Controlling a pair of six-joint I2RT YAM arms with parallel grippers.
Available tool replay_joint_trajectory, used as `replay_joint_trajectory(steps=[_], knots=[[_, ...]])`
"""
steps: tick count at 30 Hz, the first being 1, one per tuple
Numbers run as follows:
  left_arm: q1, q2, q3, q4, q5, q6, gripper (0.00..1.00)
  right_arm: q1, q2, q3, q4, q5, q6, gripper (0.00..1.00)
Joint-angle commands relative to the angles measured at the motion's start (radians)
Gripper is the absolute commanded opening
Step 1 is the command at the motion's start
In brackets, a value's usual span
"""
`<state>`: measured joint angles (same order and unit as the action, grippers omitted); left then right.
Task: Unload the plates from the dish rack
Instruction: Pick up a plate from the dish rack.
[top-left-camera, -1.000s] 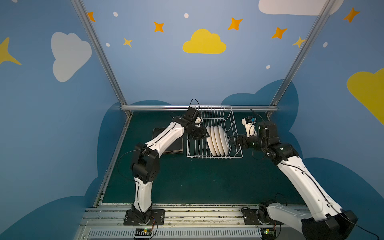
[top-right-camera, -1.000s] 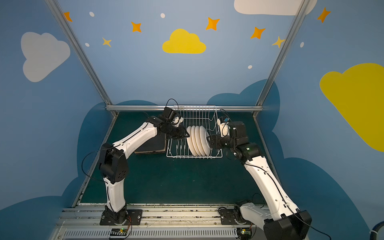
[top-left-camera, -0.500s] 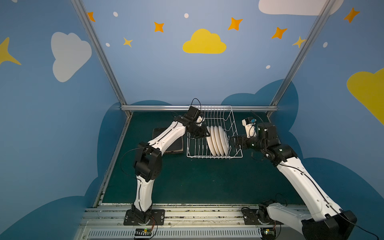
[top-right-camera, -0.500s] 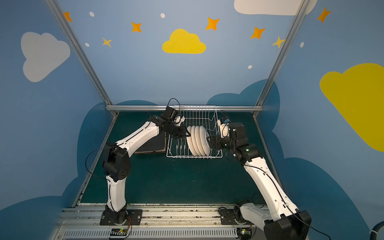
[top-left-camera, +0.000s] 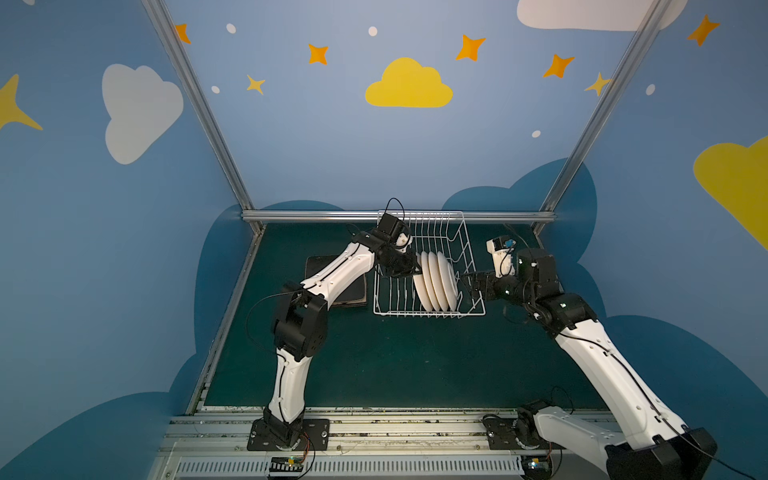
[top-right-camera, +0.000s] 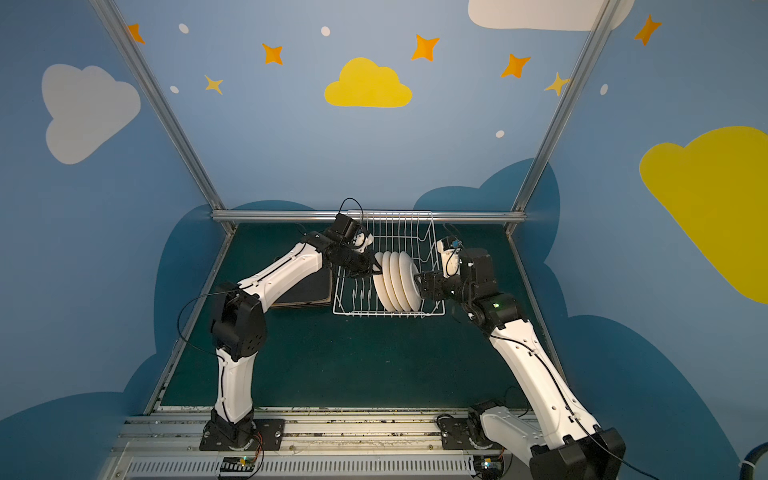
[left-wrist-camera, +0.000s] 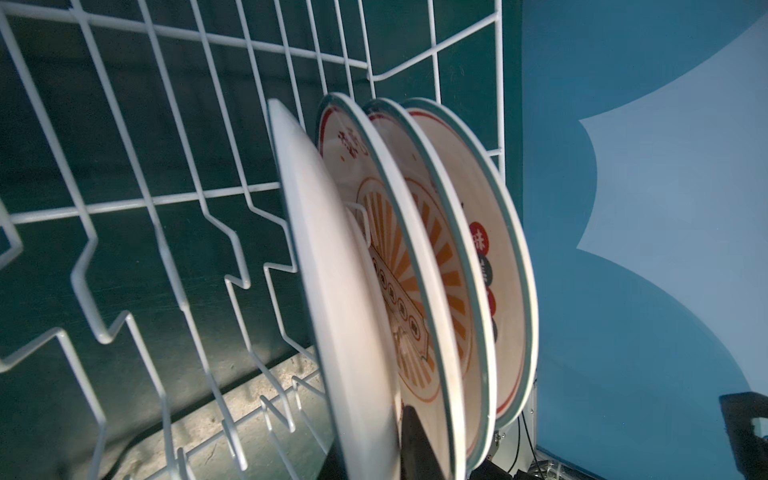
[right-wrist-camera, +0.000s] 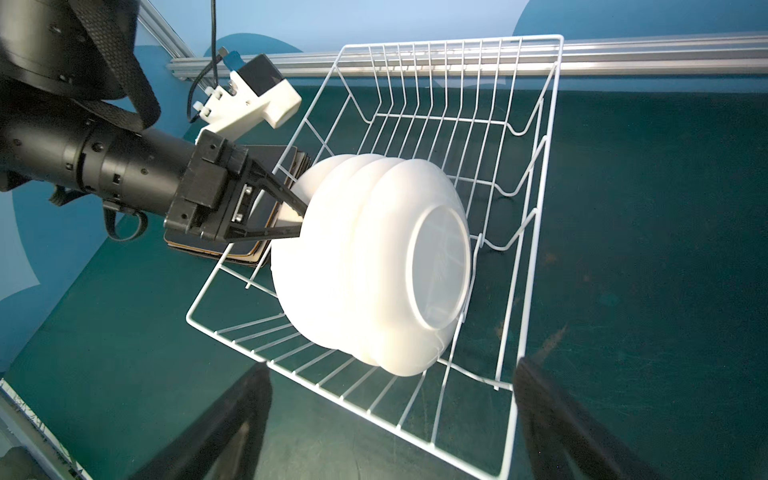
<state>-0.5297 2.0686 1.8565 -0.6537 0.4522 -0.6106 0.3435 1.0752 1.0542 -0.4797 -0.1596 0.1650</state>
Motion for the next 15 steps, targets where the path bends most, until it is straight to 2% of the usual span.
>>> replay_joint_trajectory(steps=[1,10,15], knots=[[0.0,0.028,0.009,-0.021,-0.003,-0.003,0.13,-0.004,-0.023,-0.008,0.018,0.009,0.008,0.9],[0.001,0.013,-0.011,-0.012,0.004,-0.043,0.03,-0.006,-0.018,-0.006,0.025,0.014,0.004,0.9],[0.004,0.008,-0.013,-0.009,0.036,-0.071,0.03,-0.006,-0.021,-0.005,0.022,0.013,0.003,0.9]])
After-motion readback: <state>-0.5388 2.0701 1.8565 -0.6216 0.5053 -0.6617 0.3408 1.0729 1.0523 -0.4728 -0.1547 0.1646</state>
